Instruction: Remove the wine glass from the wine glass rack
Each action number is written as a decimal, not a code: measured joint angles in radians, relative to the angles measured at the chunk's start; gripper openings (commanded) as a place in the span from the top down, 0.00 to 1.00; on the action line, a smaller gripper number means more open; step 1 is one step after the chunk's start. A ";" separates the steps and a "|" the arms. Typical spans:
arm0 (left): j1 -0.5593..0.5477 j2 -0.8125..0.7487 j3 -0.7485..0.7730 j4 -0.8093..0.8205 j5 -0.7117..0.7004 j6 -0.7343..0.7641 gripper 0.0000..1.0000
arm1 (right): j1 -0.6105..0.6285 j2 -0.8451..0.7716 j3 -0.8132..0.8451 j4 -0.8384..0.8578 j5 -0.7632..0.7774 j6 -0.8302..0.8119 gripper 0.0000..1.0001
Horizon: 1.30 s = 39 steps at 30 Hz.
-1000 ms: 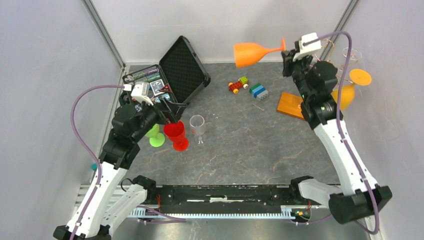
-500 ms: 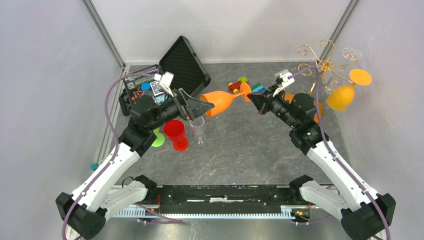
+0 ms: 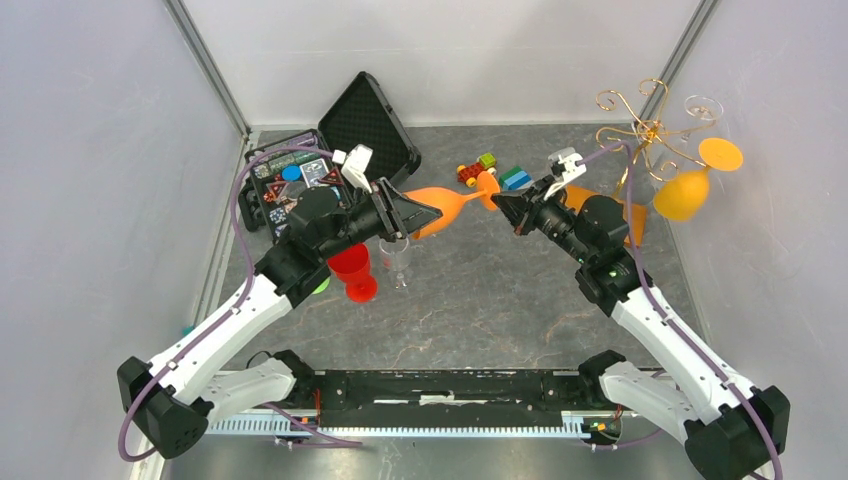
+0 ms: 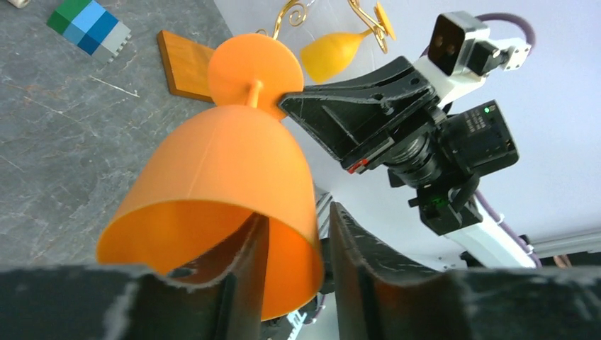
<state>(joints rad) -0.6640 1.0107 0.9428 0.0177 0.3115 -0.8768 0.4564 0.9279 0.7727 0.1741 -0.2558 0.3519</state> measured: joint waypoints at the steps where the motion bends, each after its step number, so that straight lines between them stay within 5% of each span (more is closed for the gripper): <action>1: -0.002 0.003 0.006 -0.002 -0.004 0.000 0.74 | 0.000 0.000 -0.003 -0.002 0.003 0.002 1.00; 4: -0.009 0.017 0.025 -0.012 -0.019 0.005 0.95 | 0.000 0.000 -0.007 -0.004 0.009 0.005 1.00; 6: -0.013 0.028 0.040 -0.023 -0.025 0.008 0.98 | 0.000 0.000 -0.007 -0.005 0.013 0.003 0.95; 10: -0.030 0.042 0.065 -0.044 -0.040 0.023 0.98 | 0.000 0.000 -0.008 -0.021 0.021 -0.010 0.53; 15: -0.069 0.071 0.120 -0.148 -0.083 0.101 0.98 | 0.002 -0.014 0.000 -0.101 0.061 -0.096 0.34; 28: -0.290 0.452 0.559 -0.651 -0.338 0.380 0.98 | 0.002 -0.258 0.107 -0.343 0.328 -0.381 0.28; 39: -0.346 0.830 0.823 -1.041 -0.472 0.528 0.98 | 0.002 -0.385 0.142 -0.450 0.591 -0.484 0.26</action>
<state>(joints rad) -1.0103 1.8412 1.7657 -1.0233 -0.1600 -0.3485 0.4583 0.5434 0.9146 -0.2756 0.3347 -0.1322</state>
